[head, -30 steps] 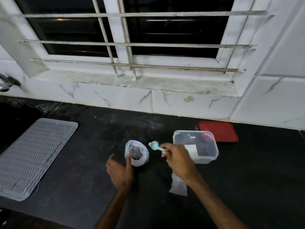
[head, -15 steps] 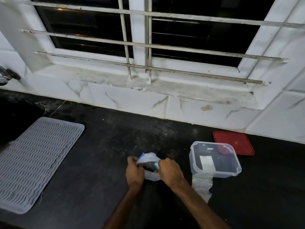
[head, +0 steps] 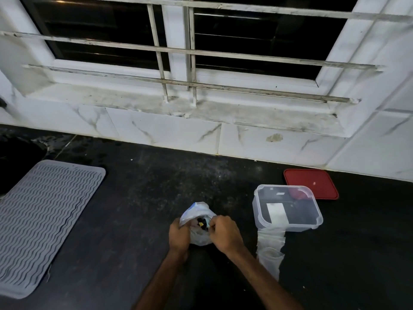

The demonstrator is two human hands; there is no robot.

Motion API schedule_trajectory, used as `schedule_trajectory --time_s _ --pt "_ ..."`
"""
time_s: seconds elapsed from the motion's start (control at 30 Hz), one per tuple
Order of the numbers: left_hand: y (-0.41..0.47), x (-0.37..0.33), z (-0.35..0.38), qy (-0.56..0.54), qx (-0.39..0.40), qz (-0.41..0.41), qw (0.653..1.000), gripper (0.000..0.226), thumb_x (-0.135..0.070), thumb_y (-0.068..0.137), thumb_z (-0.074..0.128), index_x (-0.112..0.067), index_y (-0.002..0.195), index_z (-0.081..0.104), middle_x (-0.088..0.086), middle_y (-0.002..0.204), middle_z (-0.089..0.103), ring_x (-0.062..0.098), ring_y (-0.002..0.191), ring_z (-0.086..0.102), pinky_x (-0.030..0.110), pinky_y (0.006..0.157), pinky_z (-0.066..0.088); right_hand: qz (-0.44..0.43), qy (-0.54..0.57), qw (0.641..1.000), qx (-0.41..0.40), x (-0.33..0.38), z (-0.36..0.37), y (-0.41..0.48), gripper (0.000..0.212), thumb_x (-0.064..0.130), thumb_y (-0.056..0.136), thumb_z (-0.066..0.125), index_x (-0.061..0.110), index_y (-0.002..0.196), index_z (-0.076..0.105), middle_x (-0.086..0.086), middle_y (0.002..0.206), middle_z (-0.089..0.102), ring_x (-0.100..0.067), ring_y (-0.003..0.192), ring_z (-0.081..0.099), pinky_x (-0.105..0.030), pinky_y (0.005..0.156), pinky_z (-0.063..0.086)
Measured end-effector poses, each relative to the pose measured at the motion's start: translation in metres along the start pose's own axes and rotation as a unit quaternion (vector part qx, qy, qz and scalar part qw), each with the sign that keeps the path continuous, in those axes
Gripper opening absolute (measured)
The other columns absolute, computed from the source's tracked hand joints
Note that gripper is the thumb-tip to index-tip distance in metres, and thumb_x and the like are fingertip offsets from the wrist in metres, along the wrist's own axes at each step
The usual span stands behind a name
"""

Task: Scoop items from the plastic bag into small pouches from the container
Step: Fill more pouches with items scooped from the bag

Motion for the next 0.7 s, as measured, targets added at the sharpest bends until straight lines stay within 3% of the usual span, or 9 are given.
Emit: schedule_trajectory --time_s 0.1,0.23,0.37,0.47,0.53,0.7 --pt "0.000 -0.002 0.005 -0.020 0.015 -0.013 1.000 0.019 0.001 0.093 0.052 0.007 0.103 0.067 0.026 0.098 0.070 0.034 0.089 0.068 0.040 0.076 0.055 0.009 0.026 1.000 0.012 -0.004 0.003 -0.001 0.011 0.017 0.089 0.059 0.015 0.084 0.069 -0.002 0.085 0.071 -0.015 0.082 0.067 -0.028 0.074 0.053" --pt "-0.001 -0.002 0.009 -0.001 0.013 -0.020 1.000 0.019 0.001 0.093 0.050 0.009 0.102 0.065 0.023 0.093 0.069 0.027 0.079 0.066 0.033 0.065 0.054 0.055 0.114 0.992 0.023 -0.017 0.005 0.000 0.012 0.017 0.090 0.061 0.016 0.086 0.072 0.001 0.083 0.071 -0.010 0.072 0.067 -0.026 0.069 0.058" --pt "-0.002 -0.004 0.007 0.032 -0.013 -0.010 0.999 0.017 -0.007 0.092 0.056 0.001 0.107 0.060 0.020 0.099 0.068 0.030 0.087 0.067 0.032 0.065 0.053 0.097 0.207 0.973 0.039 -0.028 0.003 -0.001 0.016 0.012 0.092 0.057 0.013 0.085 0.071 -0.001 0.068 0.068 -0.005 0.048 0.060 -0.015 0.046 0.046" --pt "-0.009 -0.013 0.007 0.091 -0.022 0.026 0.995 0.014 -0.011 0.094 0.058 -0.006 0.107 0.057 0.011 0.098 0.066 0.020 0.084 0.063 0.029 0.066 0.051 0.125 0.266 0.954 0.050 -0.032 0.005 -0.004 0.021 0.006 0.089 0.052 0.008 0.082 0.071 -0.006 0.064 0.067 -0.008 0.046 0.058 -0.020 0.046 0.047" --pt "-0.012 -0.015 0.006 0.137 -0.025 0.051 0.989 0.015 -0.015 0.094 0.059 -0.009 0.108 0.057 0.009 0.100 0.066 0.019 0.087 0.064 0.035 0.075 0.054 0.148 0.317 0.935 0.056 -0.033 0.004 -0.006 0.023 0.002 0.086 0.050 0.005 0.079 0.072 -0.007 0.061 0.066 -0.011 0.047 0.055 -0.023 0.048 0.046" --pt "-0.018 -0.023 -0.002 0.181 -0.051 0.086 0.978 0.025 -0.018 0.089 0.064 -0.018 0.113 0.054 0.001 0.102 0.067 0.016 0.089 0.064 0.038 0.083 0.054 0.131 0.360 0.921 0.066 -0.031 -0.005 -0.009 0.022 0.003 0.085 0.053 0.006 0.077 0.073 -0.004 0.060 0.066 -0.012 0.050 0.055 -0.024 0.049 0.046"
Point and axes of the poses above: each hand's wrist, its own y-axis towards the middle knuckle, its own z-axis out of the palm, x = y × z, the point moved 6 cm from there along y, towards the middle knuckle
